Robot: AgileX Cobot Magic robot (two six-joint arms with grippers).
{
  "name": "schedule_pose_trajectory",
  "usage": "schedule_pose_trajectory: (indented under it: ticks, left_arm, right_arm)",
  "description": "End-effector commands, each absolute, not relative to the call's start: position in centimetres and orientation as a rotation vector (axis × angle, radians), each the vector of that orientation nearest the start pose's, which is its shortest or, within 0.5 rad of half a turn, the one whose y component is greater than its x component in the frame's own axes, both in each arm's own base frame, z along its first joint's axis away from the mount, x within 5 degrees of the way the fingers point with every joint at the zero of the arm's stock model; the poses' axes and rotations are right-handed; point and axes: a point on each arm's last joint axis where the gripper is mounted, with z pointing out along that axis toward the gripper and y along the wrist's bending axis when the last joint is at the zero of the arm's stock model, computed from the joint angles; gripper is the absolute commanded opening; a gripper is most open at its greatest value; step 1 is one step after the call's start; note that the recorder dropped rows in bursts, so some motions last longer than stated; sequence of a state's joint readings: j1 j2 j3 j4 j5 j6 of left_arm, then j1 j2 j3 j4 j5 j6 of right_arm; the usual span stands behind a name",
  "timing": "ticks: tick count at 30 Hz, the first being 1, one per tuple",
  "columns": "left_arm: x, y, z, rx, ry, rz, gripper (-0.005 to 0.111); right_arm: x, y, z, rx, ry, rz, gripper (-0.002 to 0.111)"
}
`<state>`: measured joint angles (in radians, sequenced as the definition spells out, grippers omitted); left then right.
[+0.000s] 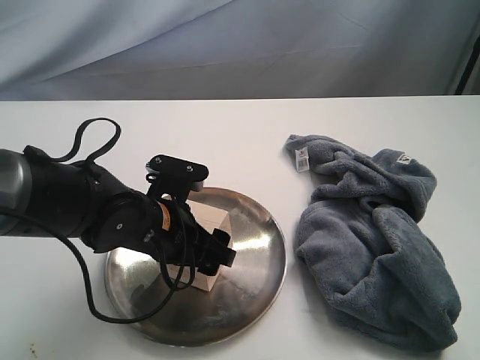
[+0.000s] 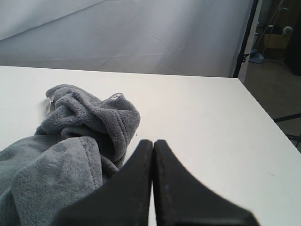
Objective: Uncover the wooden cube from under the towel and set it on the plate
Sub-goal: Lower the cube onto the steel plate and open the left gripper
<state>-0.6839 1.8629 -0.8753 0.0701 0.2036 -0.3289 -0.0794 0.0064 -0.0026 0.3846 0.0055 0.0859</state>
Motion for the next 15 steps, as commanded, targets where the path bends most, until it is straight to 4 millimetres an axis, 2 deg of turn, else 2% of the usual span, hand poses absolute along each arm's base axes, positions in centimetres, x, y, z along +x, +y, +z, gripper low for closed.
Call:
schedule_pose_trajectory:
  ticks: [1,8,11,15]
  left_arm:
    - [25.8,-21.0,11.4,0.551,2.663,-0.275,0.046]
    - [25.8,-21.0,11.5,0.550,2.661,-0.276,0.080]
    - [25.8,-20.9,11.8,0.549,2.656,-0.279,0.086]
    - [25.6,-20.8,12.6,0.549,2.661,-0.273,0.086]
  right_arm:
    - [5.6,-0.4,21.2,0.411,1.451,0.327,0.003]
    - [5.6,-0.4,21.2,0.411,1.451,0.327,0.003]
    - [5.6,-0.4,21.2,0.411,1.451,0.327,0.003]
    - [5.6,-0.4,21.2,0.411,1.451,0.327,0.003]
